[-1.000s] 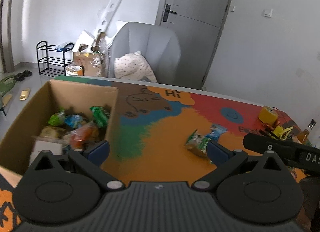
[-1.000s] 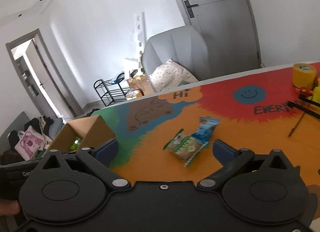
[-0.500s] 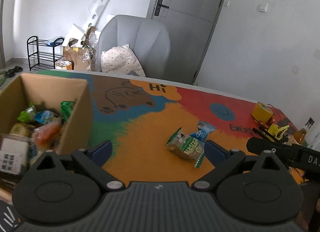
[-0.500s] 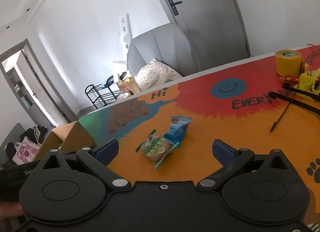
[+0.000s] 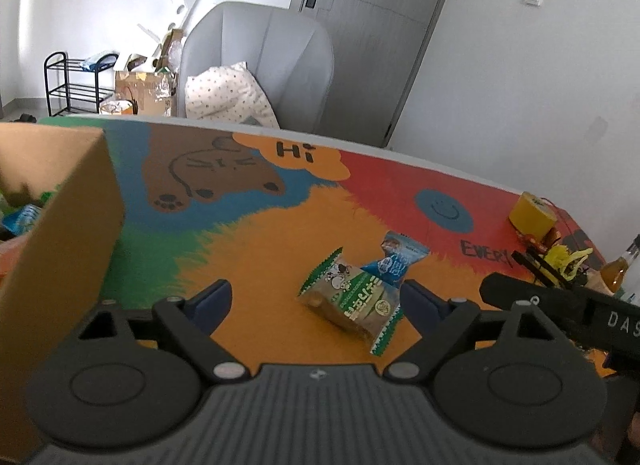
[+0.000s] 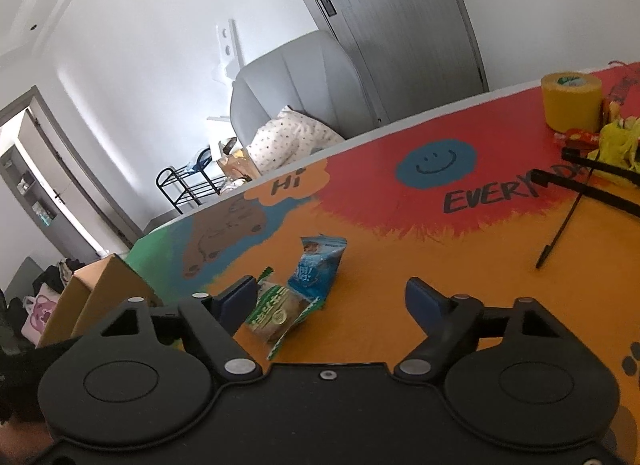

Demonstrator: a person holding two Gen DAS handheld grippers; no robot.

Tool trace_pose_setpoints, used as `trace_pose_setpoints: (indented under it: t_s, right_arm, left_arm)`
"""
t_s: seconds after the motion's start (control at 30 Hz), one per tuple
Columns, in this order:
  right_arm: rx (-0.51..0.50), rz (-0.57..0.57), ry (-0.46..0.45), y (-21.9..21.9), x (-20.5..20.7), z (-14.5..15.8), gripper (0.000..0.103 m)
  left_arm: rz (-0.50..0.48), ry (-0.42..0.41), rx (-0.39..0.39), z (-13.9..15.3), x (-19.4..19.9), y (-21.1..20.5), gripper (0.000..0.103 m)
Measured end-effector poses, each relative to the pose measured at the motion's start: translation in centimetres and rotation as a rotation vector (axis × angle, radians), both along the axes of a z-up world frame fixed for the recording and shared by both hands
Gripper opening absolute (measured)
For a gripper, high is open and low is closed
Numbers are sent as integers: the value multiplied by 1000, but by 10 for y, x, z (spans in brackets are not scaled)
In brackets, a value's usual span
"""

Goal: Organize snacks
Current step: 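Move both grippers back over the remaining snacks on the table, then grasp the green-and-white cracker pack with the left gripper while the right gripper grasps the blue candy pack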

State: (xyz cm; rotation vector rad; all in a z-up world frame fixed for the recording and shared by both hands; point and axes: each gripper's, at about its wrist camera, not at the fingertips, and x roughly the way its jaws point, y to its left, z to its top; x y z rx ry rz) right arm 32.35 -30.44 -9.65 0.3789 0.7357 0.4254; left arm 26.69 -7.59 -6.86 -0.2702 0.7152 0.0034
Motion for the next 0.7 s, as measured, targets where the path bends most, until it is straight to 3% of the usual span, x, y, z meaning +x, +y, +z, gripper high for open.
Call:
trace_pose_setpoints:
  t_s: [0.5,0.7]
  right_arm:
    - [-4,38,62,34,49,-26,71]
    - [-22,41,77,49,60,-35,67]
  left_arm:
    - [30,85,14,-32,42,4,80]
    - [33,76,28,-33,45,10,80]
